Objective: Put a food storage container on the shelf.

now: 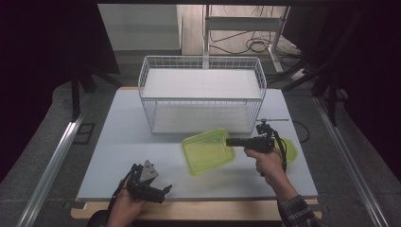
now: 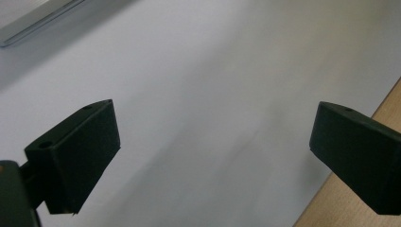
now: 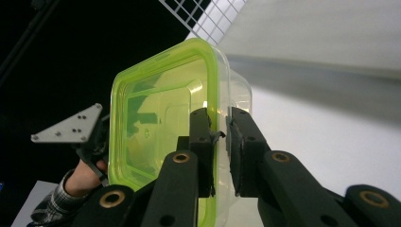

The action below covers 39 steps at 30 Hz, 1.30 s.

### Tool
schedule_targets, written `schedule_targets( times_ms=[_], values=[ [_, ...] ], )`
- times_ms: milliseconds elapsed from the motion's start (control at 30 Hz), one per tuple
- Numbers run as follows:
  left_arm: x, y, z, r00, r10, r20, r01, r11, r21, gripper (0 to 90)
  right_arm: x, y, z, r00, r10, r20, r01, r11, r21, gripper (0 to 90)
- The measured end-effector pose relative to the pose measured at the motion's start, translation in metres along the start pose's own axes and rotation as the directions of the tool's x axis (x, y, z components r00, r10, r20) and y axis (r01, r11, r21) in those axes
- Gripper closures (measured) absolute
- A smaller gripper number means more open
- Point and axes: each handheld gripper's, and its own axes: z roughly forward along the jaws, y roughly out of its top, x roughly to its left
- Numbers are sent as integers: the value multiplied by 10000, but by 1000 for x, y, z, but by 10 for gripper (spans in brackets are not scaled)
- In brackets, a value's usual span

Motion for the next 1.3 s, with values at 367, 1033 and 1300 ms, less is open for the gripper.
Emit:
schedule_targets(
  times_ms=[367, 1033, 1300],
  values=[
    [2, 0, -3, 9998, -179, -60, 178, 9996, -222, 18, 7, 25, -7, 9999, 60, -136, -67, 9986, -520, 804],
    [4, 0, -5, 9996, -281, -93, 278, 9992, -291, 11, 30, 73, -22, 9997, -49, -227, 18, 9909, -1346, 804],
    [4, 0, -5, 9996, -270, -76, 267, 9991, -319, 10, 38, 97, -24, 10000, -43, -78, 29, 9858, -1676, 805]
  ],
)
